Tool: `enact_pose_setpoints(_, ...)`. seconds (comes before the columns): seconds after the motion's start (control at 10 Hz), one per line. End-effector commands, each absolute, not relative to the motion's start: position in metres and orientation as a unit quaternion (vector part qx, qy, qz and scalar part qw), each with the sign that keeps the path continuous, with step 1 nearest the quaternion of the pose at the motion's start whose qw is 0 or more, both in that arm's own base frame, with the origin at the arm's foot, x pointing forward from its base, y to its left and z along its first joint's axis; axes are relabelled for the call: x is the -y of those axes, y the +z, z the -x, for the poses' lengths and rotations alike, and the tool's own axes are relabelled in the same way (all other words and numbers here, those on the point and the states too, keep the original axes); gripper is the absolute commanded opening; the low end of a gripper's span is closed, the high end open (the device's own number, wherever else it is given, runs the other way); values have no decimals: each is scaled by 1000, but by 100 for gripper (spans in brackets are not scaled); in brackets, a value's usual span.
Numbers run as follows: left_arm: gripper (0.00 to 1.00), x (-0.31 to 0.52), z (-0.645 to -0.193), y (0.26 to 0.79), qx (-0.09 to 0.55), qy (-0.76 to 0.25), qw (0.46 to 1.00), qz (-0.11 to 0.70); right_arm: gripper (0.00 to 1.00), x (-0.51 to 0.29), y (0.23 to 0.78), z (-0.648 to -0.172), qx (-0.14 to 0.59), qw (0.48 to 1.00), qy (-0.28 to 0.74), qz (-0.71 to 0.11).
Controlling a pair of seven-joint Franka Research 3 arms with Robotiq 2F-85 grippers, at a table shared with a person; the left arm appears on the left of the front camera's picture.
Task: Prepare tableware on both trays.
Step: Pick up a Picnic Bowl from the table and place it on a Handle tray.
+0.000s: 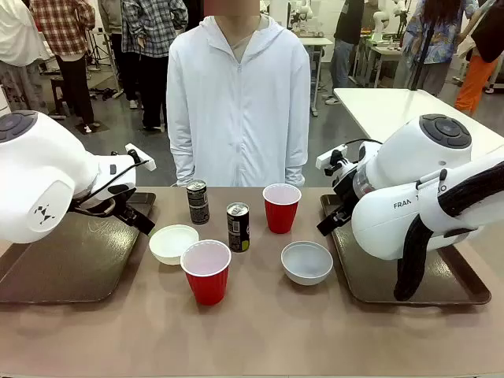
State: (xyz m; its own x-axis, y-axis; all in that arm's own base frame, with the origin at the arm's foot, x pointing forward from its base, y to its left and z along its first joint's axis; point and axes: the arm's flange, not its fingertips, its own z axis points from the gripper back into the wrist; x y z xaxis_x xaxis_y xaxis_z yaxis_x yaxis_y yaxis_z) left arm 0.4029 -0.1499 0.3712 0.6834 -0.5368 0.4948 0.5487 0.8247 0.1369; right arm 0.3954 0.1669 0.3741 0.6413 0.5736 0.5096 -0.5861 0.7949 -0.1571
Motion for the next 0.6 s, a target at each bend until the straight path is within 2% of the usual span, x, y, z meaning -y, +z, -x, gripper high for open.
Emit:
enact_pose_setpoints(0.0, 100, 150, -403, 372, 267, -296, 917, 11, 100, -167, 374, -395, 277, 906, 320, -11)
enact_pose_setpoints(0.5, 100, 150, -403, 372, 267, -296, 917, 11, 100, -167, 374, -395, 277, 906, 320, -11)
